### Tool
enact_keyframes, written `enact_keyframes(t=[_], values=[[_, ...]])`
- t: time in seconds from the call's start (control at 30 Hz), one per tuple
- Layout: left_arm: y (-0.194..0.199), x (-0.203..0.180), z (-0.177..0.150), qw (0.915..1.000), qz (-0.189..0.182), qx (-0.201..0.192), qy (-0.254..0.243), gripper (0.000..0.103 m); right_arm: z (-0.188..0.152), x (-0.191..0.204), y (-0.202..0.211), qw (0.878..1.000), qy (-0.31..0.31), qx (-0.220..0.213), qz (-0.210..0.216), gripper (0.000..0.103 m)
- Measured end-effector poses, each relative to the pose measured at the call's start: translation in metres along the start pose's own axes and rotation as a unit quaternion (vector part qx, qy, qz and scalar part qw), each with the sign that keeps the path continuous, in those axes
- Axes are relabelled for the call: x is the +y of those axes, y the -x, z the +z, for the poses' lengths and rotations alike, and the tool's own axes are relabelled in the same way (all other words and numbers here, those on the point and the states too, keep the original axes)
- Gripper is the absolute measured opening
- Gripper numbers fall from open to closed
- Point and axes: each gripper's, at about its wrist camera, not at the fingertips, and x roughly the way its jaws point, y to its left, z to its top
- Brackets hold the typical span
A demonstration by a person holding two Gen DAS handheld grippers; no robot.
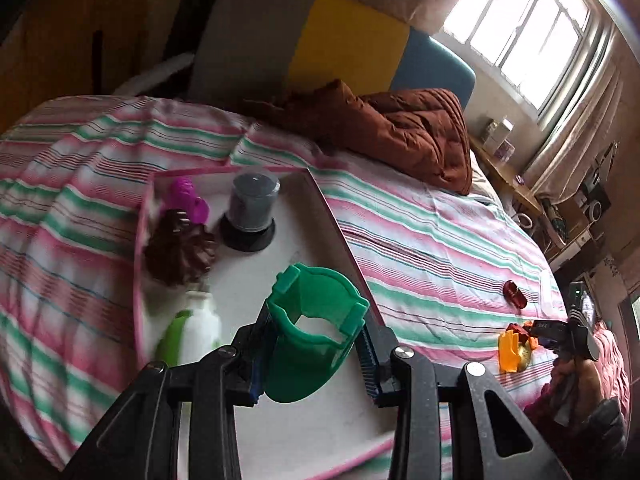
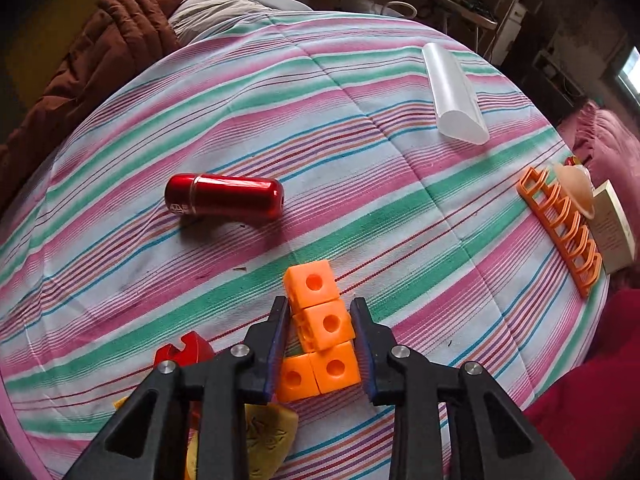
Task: Organize rigid objects
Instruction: 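Lower the green holder into the tray and open the left gripper, then carry the orange cube stack into the tray and open the right gripper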
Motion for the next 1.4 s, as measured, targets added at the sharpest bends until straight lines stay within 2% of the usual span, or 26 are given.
enact_keyframes(t=[0.1,0.17,0.4,0.5,0.63,0.77,0.9,1.07,1.2,1.4], values=[[-0.028,-0.007,0.008,0.9995,0.016,0.021,-0.017,0.037,0.0,0.004,0.002,1.0,0.006,-0.003,-0.001,0.032],[-0.042,-0.01,0.017,0.9989,0.031,0.028,-0.023,0.037,-0.02,0.004,0.013,1.0,0.007,-0.004,-0.001,0.032],[-0.086,-0.013,0.044,0.9981,0.029,0.046,-0.027,0.037,-0.021,0.011,0.014,1.0,0.011,-0.006,0.003,0.032],[-0.098,-0.009,0.048,0.997,0.042,0.055,-0.034,0.045,-0.021,0.013,0.012,1.0,0.01,-0.005,0.006,0.032],[-0.087,-0.009,0.046,0.9974,0.043,0.035,-0.045,0.057,-0.022,0.013,0.013,1.0,0.01,-0.005,0.008,0.032],[-0.07,-0.008,0.044,0.9974,0.051,0.016,-0.047,0.057,-0.016,0.013,0.008,1.0,0.011,-0.005,0.007,0.032],[-0.038,-0.017,0.03,0.9936,0.082,-0.031,-0.071,0.058,-0.011,0.012,0.003,1.0,0.022,-0.008,-0.002,0.032],[0.001,-0.032,0.01,0.9899,0.09,-0.069,-0.086,0.058,-0.016,0.017,0.004,0.999,0.038,-0.015,-0.014,0.031],[0.024,-0.041,-0.007,0.988,0.098,-0.078,-0.091,0.058,-0.018,0.02,0.005,0.998,0.048,-0.019,-0.022,0.031],[0.034,-0.047,-0.028,0.9895,0.094,-0.059,-0.092,0.058,-0.017,0.017,0.008,0.999,0.042,-0.023,-0.015,0.031]])
